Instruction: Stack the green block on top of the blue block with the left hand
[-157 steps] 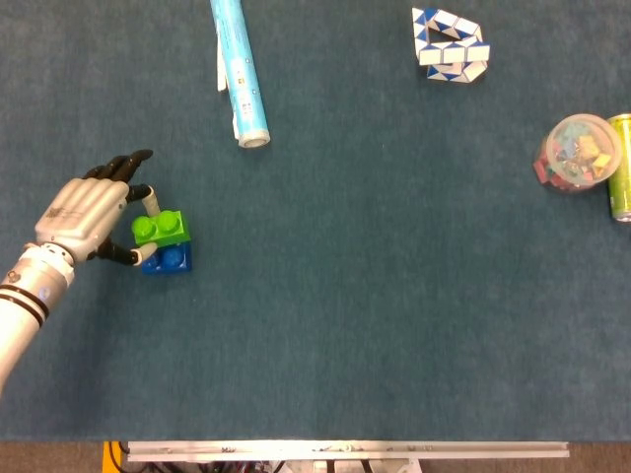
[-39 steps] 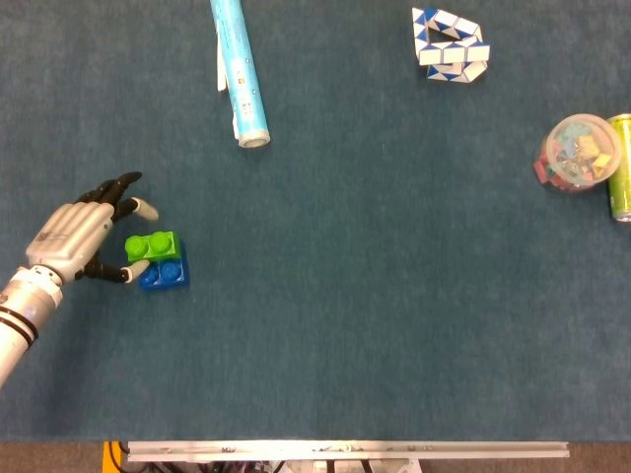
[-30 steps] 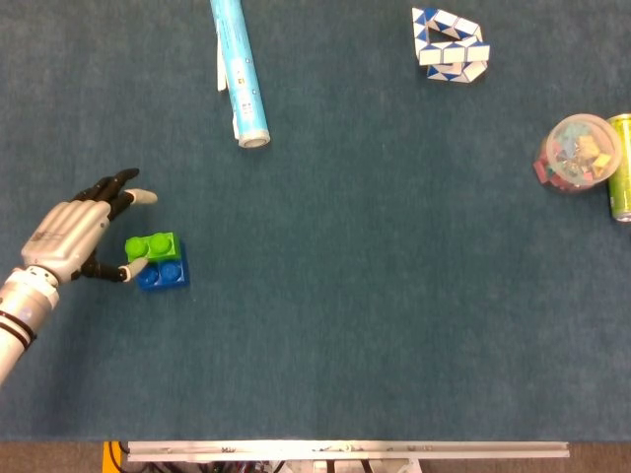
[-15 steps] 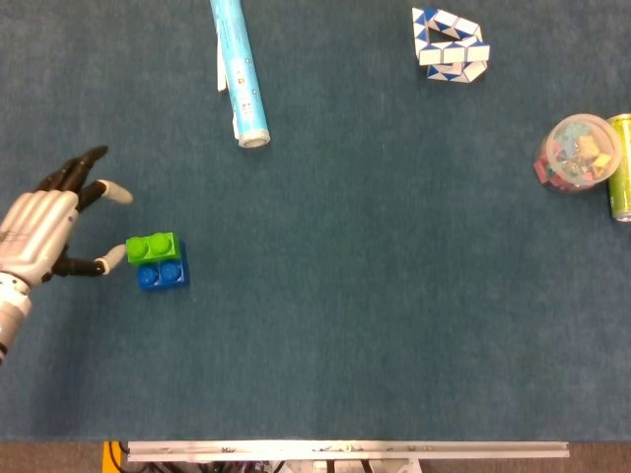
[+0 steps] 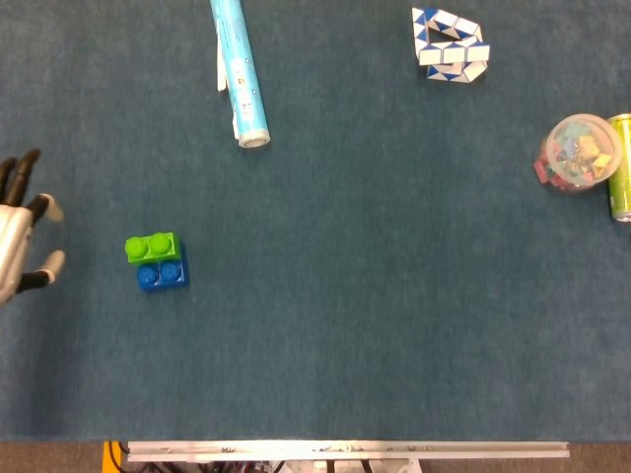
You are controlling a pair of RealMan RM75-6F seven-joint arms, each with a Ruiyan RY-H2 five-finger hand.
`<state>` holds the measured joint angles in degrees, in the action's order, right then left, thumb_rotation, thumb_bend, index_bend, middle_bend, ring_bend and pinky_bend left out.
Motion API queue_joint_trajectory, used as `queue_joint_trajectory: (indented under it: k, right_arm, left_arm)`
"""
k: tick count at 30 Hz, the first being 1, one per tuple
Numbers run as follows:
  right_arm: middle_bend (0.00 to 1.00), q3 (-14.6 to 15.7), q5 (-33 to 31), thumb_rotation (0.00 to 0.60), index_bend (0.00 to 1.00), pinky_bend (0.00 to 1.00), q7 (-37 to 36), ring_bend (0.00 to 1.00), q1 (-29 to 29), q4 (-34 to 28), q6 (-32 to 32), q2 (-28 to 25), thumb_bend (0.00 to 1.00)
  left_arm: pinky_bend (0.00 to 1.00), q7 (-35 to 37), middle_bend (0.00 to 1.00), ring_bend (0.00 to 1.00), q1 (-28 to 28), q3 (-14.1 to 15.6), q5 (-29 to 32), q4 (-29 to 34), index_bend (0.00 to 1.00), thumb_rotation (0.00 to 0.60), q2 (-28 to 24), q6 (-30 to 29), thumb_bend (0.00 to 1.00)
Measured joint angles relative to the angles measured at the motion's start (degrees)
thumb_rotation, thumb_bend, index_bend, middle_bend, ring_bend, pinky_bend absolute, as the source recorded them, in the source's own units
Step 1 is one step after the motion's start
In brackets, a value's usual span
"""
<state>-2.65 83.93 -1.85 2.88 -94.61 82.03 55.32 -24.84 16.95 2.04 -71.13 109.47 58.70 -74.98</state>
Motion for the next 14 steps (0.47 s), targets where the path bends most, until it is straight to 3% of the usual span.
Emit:
queue_joint_trajectory:
  k: [7, 14]
  right_arm:
    - [0.26, -0.46, -1.48, 0.6, 0.22, 0.14, 0.99, 0.13, 0.19, 0.34, -0.51, 0.4, 0.1]
    - [0.26, -1.03, -3.37, 0.6, 0.22, 0.14, 0.14, 0.13, 0.68, 1.14, -2.15, 0.31, 0.1]
  left_arm:
    - [0.11, 0.0, 0.0, 0.0, -3.04, 0.17, -2.08, -6.1, 0.39, 0.6, 2.27, -4.29, 0.29]
    - [0.11, 2.67, 0.0, 0.0, -4.55, -0.9, -1.08, -12.56, 0.39, 0.6, 4.37, -4.58, 0.29]
